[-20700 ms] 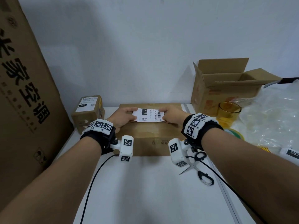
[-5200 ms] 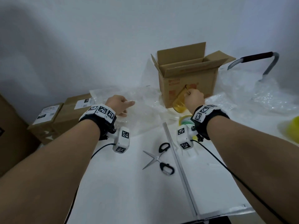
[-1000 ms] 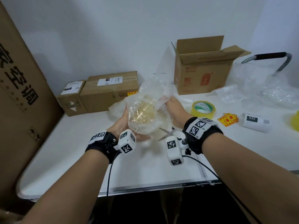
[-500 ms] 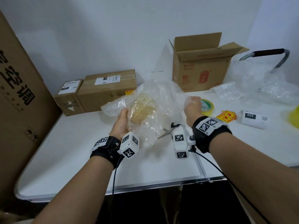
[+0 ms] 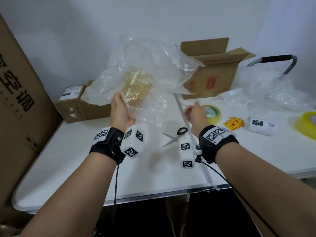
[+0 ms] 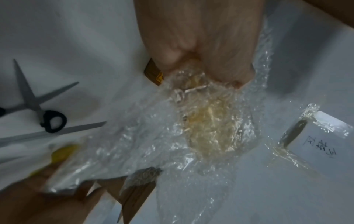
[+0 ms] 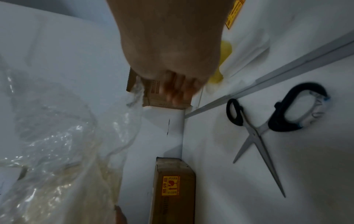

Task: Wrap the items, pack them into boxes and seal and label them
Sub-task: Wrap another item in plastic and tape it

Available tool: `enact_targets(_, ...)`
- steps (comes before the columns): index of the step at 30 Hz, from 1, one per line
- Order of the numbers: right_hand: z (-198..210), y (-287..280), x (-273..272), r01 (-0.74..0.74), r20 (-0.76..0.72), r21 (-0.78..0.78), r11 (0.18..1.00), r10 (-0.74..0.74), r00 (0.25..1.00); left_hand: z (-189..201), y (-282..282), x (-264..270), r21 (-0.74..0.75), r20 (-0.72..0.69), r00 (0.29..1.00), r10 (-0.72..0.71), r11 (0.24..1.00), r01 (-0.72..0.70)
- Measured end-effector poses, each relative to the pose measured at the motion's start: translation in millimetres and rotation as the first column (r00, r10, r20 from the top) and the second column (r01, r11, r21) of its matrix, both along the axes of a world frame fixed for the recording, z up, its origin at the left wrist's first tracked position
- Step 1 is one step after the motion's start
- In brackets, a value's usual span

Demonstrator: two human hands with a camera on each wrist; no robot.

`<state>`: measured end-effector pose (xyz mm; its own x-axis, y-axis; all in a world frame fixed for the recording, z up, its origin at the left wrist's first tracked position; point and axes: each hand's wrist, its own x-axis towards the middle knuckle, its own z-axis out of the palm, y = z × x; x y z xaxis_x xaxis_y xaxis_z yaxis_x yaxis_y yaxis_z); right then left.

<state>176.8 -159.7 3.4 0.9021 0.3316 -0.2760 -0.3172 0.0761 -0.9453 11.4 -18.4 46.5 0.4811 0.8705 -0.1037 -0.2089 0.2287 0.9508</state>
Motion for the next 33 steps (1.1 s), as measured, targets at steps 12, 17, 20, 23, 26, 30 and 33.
enact_targets(12,31,18,-30,-0.504,-0.119,0.444,0.741,0.606,0.787,-12,-3,-2,-0.146,0.22,0.929,-0.298,0.932,0.333)
enact_targets(17,23,15,-28,-0.411,-0.171,0.369,0.834,0.496,0.852,-10,-2,-9,-0.249,0.255,0.888,-0.382,0.862,0.442)
enact_targets(20,17,13,-23,-0.396,-0.177,0.337,0.854,0.47,0.865,-6,11,-12,-0.249,0.26,0.918,-0.299,0.898,0.363)
enact_targets(23,17,11,-30,-0.376,-0.157,0.318,0.87,0.44,0.884,-6,27,-11,-0.22,0.199,0.958,-0.208,0.943,0.25)
enact_targets(26,15,18,-33,-0.292,-0.205,0.2,0.935,0.331,0.921,-7,33,-9,-0.183,0.178,0.973,-0.143,0.967,0.176)
enact_targets(30,14,18,-31,-0.227,-0.276,0.036,0.973,0.228,0.934,-8,37,-14,-0.172,0.231,0.96,-0.159,0.964,0.201)
enact_targets(33,5,21,-23,-0.219,-0.266,-0.08,0.973,0.191,0.945,-15,37,-22,-0.103,0.22,0.952,-0.215,0.965,0.242)
